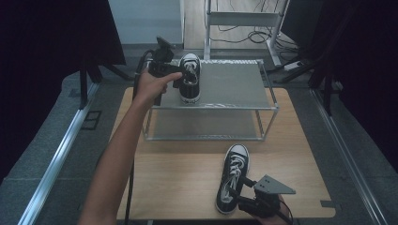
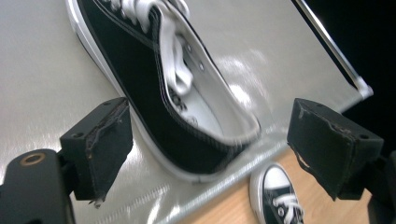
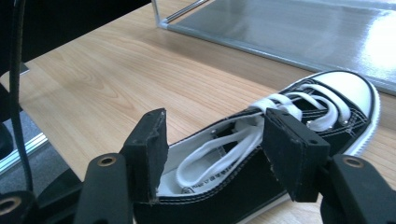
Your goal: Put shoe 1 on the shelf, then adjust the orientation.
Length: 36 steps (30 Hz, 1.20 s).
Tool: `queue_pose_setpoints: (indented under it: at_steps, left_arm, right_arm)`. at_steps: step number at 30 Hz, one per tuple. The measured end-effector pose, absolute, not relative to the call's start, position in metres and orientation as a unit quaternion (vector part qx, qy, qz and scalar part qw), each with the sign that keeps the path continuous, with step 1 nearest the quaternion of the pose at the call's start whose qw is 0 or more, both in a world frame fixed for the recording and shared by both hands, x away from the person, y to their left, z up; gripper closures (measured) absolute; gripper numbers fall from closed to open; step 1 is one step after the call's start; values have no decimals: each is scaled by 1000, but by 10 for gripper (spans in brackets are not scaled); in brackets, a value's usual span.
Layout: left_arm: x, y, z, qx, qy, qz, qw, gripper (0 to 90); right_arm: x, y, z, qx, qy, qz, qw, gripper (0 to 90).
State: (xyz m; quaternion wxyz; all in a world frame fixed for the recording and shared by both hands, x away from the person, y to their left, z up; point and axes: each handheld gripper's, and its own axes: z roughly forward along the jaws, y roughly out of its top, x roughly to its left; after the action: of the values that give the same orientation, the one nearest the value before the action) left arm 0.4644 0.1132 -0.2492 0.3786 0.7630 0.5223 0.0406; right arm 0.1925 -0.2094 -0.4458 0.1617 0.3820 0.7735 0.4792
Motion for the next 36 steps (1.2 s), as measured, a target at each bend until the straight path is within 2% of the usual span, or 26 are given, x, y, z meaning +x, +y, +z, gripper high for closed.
queue_pose_setpoints:
  at_steps: [11, 18, 30, 36]
  left_arm:
    - [430, 136, -261, 775, 488, 40, 399, 150]
    - [410, 152, -271, 776, 479, 45, 408, 153]
    - [377, 174, -294, 770, 471, 51, 427, 156]
    - [367, 177, -310, 771, 474, 56, 421, 156]
  right_arm:
    - [183, -192, -443, 348, 787, 485, 157, 487]
    - [174, -171, -443, 314, 803, 490, 130, 655]
    - [160, -137, -468, 278, 840, 456, 97, 858]
    - [158, -134, -486, 285, 853, 426, 96, 900]
